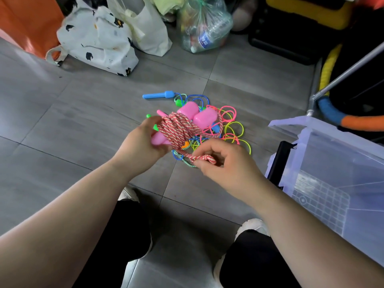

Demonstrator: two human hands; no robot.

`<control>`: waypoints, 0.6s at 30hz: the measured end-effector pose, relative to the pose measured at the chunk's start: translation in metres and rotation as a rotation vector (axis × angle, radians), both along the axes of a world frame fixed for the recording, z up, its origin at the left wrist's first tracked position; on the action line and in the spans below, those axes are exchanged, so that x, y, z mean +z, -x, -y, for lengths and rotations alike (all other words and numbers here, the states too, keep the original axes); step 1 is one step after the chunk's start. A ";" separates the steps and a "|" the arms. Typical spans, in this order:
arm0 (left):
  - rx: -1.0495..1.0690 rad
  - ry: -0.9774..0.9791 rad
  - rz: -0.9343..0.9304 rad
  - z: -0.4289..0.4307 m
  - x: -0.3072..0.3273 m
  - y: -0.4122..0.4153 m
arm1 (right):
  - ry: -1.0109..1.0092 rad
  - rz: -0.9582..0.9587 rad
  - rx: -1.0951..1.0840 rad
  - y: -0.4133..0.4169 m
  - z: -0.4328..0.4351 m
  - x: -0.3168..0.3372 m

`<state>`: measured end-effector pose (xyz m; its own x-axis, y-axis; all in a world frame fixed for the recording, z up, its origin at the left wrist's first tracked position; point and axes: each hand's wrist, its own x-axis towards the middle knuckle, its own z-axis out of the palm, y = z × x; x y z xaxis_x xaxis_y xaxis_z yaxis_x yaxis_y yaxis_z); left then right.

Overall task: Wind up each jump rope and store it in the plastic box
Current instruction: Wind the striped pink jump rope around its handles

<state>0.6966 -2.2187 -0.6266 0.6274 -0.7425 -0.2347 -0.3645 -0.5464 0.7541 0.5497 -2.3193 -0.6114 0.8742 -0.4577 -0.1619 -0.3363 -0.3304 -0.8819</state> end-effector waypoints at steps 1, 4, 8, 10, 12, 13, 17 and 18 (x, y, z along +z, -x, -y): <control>-0.031 -0.005 0.027 0.000 -0.001 0.001 | -0.008 0.021 0.002 -0.001 0.000 0.001; -0.205 -0.056 0.040 0.000 -0.006 0.004 | 0.009 0.033 0.014 -0.003 0.001 0.004; -0.367 -0.110 -0.018 -0.001 -0.003 0.009 | 0.024 0.038 -0.018 -0.001 0.010 0.005; -0.368 -0.107 -0.006 0.000 -0.001 0.010 | -0.005 0.034 -0.052 -0.001 0.014 0.003; -0.359 -0.099 0.016 0.000 0.001 0.011 | -0.026 0.048 -0.126 -0.001 0.018 0.000; -0.355 -0.091 0.030 0.000 0.002 0.012 | -0.040 0.060 -0.166 -0.002 0.020 -0.001; -0.329 -0.101 0.083 0.001 0.002 0.016 | -0.084 0.074 -0.262 -0.004 0.019 -0.003; -0.321 -0.094 0.073 0.001 0.001 0.016 | -0.104 0.079 -0.277 -0.004 0.019 -0.003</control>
<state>0.6802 -2.2199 -0.6256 0.3828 -0.8820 -0.2748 -0.5801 -0.4610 0.6715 0.5542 -2.3379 -0.6140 0.7300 -0.6654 -0.1562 -0.3297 -0.1425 -0.9333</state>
